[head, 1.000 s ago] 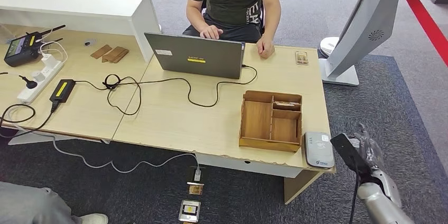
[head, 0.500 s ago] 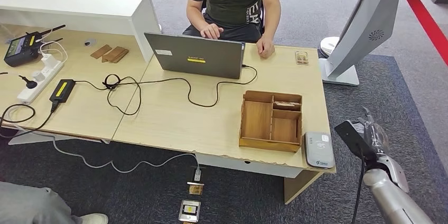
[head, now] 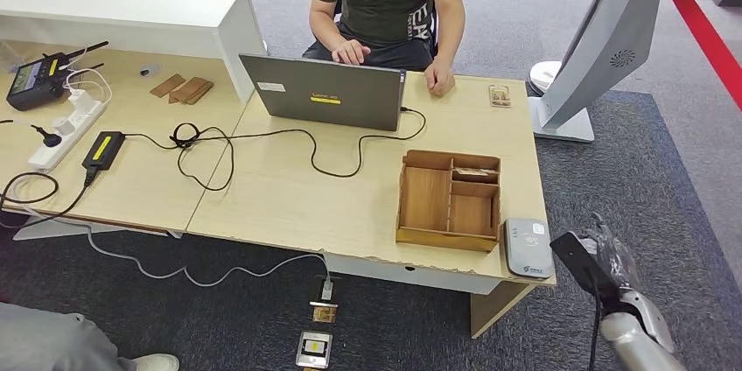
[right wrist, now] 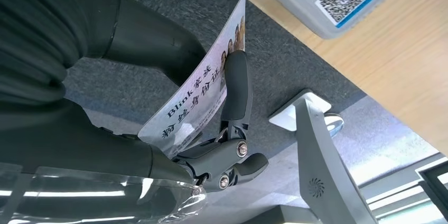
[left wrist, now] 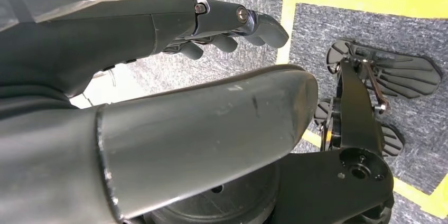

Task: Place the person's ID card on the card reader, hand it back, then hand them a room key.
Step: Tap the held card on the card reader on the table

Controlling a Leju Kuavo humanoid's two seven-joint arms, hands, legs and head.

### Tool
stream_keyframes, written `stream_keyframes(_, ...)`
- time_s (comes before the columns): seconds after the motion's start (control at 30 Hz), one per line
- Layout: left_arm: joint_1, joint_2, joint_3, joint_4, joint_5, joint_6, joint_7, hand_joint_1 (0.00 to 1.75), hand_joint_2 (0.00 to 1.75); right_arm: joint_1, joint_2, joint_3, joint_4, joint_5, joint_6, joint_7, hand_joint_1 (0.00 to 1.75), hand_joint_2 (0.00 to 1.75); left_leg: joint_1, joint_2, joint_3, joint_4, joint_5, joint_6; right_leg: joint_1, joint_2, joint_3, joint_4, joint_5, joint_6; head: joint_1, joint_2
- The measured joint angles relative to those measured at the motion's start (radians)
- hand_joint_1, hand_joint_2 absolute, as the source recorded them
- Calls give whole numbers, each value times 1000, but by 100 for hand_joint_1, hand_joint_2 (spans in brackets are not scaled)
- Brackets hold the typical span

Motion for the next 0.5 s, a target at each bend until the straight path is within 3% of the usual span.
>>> stream_keyframes(0.5,-3,-3,0,0,1,48,24,0,0,-64,-8,36,-42,-15,3,-49,175,175,0,0,0,0,0,0,0,0,0,1,0,0,0,0)
